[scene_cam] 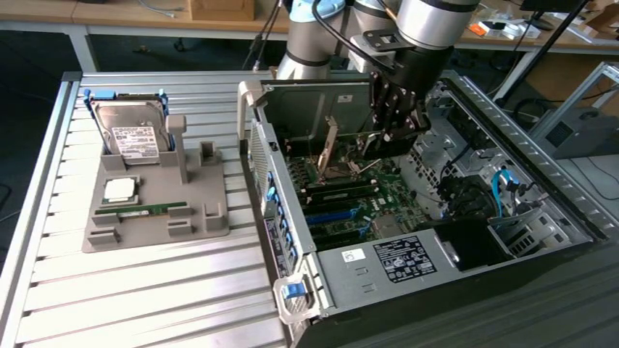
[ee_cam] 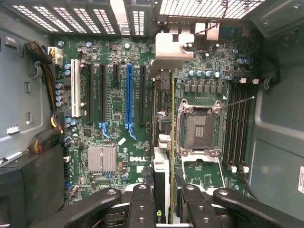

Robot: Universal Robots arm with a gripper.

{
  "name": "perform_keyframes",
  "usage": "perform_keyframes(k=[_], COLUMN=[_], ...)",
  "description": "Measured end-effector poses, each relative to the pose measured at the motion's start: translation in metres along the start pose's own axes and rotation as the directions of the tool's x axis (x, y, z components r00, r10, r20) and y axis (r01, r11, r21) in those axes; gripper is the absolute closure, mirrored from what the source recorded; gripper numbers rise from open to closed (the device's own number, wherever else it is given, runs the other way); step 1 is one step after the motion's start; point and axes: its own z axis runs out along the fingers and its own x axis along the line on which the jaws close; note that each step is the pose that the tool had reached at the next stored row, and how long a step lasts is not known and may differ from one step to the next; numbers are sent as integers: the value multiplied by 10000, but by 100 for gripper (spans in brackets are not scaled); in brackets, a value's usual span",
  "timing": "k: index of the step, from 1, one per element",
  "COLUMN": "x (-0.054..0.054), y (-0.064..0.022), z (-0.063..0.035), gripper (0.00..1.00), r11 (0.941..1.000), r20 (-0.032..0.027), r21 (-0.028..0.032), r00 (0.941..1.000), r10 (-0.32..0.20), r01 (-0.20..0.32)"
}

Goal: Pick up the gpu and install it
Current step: 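Insert the gpu into the slot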

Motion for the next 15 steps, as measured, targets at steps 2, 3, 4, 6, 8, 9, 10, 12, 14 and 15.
perform_keyframes(k=[2,3,4,6,8,9,10,12,14,15], x=[6,8,12,17,34,38,43,52,58,59], y=[1,1,2,2,4,5,5,6,7,7], z=[5,8,11,18,38,43,49,59,66,68], gripper=[73,73,73,73,73,73,73,73,73,73], r11=[10000,10000,10000,10000,10000,10000,10000,10000,10000,10000], r20=[-1,-1,-1,-1,-1,-2,-1,-2,-3,-3], r21=[0,-1,-1,0,-1,-1,-1,-1,-1,-1], r00=[10000,10000,10000,10000,10000,10000,10000,10000,10000,10000], r10=[0,0,0,0,-1,-1,0,0,0,0], r01=[0,0,0,0,1,1,0,0,0,0])
